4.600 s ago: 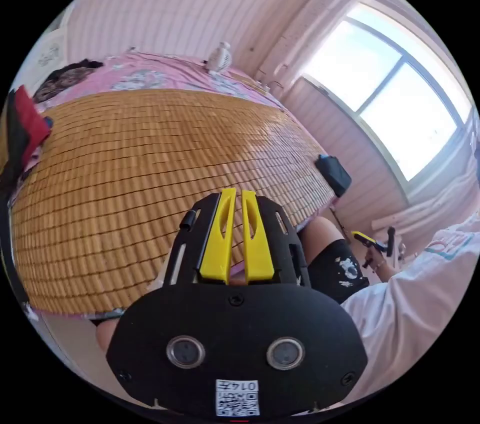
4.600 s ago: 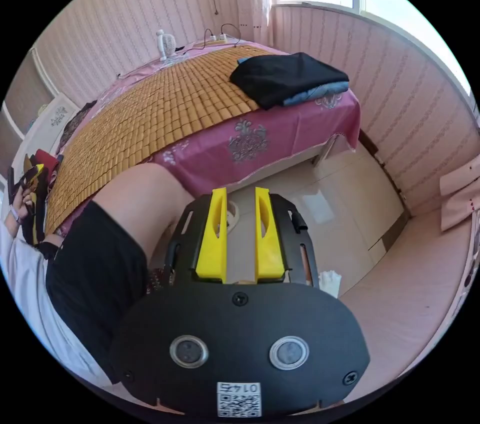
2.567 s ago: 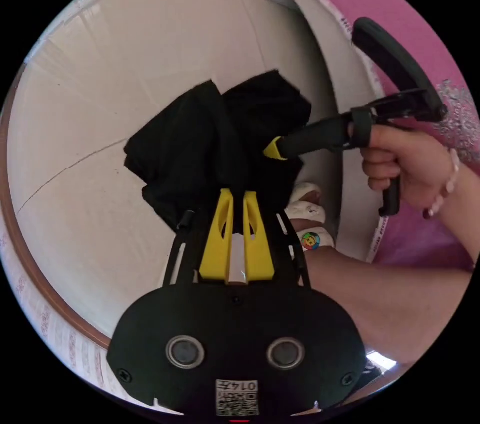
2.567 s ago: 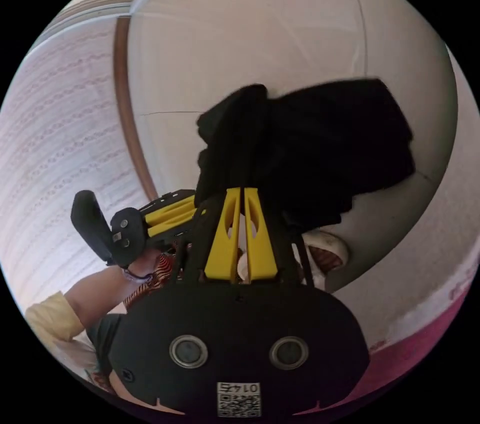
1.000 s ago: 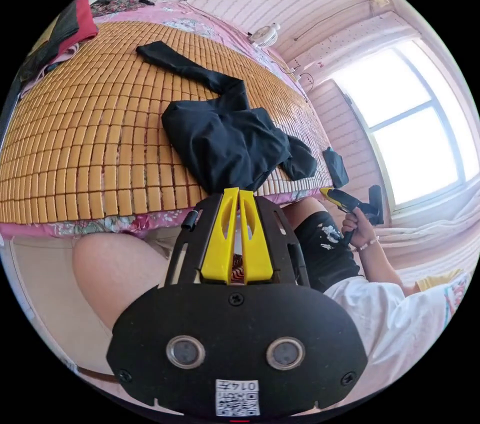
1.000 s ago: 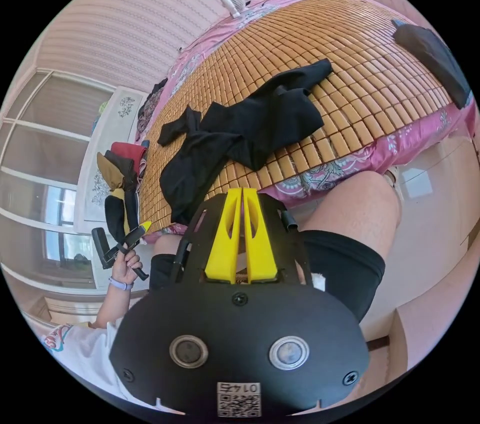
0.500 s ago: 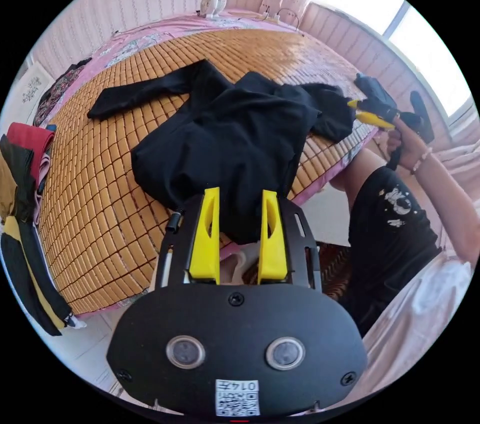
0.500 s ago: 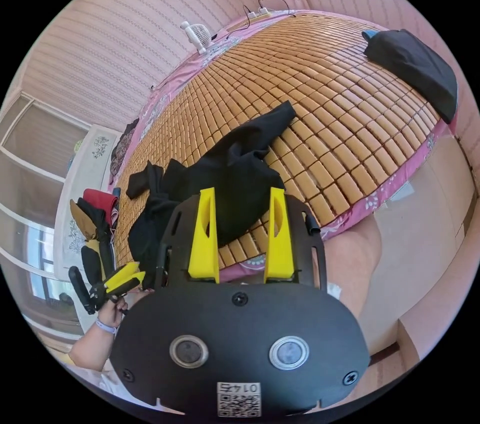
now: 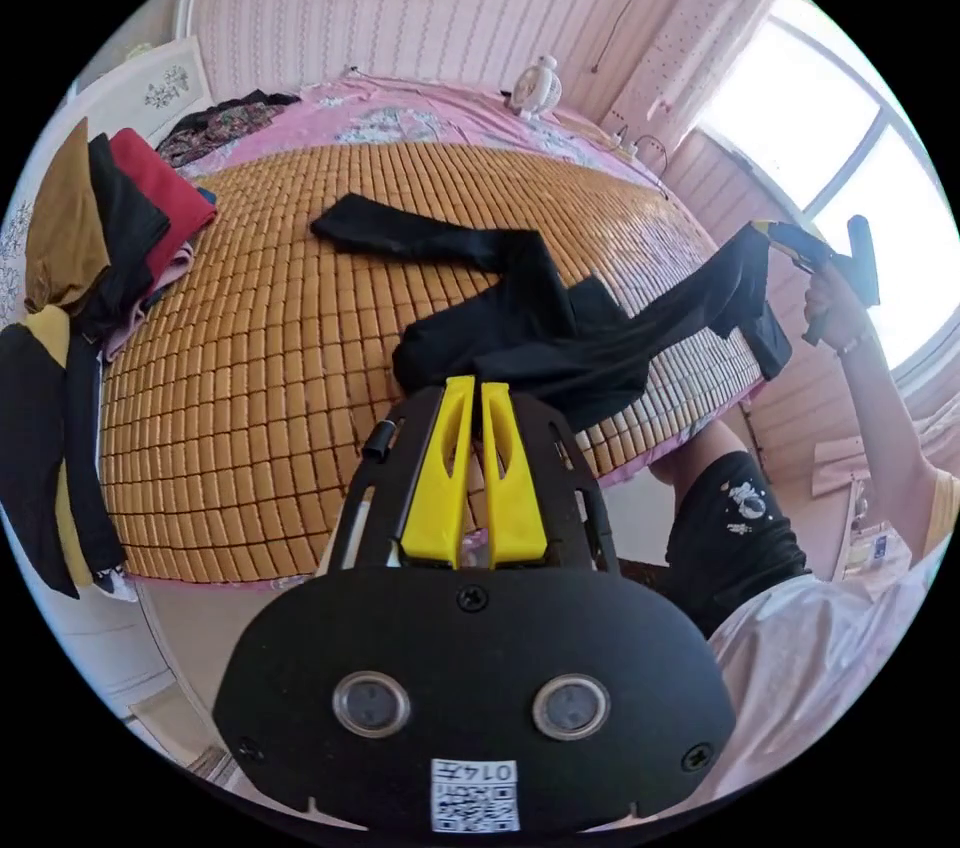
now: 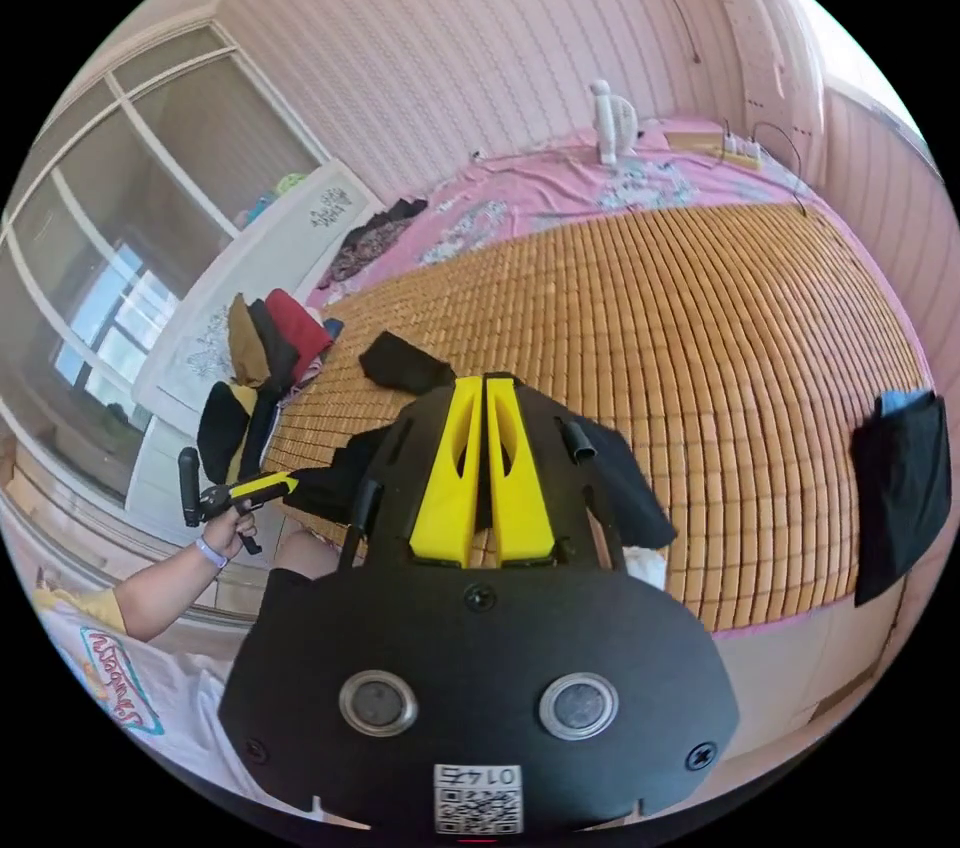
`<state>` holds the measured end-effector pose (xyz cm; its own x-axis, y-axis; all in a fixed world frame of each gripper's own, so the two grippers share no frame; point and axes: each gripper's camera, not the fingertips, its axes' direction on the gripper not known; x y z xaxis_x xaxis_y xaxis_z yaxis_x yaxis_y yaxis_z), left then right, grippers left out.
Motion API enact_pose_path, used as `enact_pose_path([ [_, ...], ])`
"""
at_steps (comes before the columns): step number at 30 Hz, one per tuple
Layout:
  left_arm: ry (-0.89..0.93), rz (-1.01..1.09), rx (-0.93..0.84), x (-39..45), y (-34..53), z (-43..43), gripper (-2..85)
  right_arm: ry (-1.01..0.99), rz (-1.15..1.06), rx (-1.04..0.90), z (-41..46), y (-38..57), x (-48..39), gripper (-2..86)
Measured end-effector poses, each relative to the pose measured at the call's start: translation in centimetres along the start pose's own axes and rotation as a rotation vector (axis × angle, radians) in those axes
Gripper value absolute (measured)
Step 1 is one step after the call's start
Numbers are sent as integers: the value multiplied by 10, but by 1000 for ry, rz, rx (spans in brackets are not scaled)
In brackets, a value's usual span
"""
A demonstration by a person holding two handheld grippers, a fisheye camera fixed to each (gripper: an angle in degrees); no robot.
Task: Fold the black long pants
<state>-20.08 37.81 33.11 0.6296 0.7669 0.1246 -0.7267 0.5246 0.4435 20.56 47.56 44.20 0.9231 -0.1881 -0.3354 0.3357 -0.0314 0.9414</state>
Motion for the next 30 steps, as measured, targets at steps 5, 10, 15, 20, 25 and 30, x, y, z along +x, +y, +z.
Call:
enact_pose_path([
  [5,-60,16,304,-20,-43,-118,-10,-127,-116,270,-71,-60,-72,0],
  [10,-121,91,557,-13,-75,-221,-10,-246,-169,514,-154,-102,-128,0],
  [15,-184,208,700,11,-105,-290,-9,-214,-163,602,-195,-99,-134,-1],
  [20,-155,388,715,39,-121,-289,-4,-128,-89,581,-192,-62,-93,-1],
  [25,207,427,501,28,-114,-194,41,150,104,386,-129,5,-14,2],
  [30,276,39,229,-61,-45,-69,49,366,274,-51,-29,74,51,14],
])
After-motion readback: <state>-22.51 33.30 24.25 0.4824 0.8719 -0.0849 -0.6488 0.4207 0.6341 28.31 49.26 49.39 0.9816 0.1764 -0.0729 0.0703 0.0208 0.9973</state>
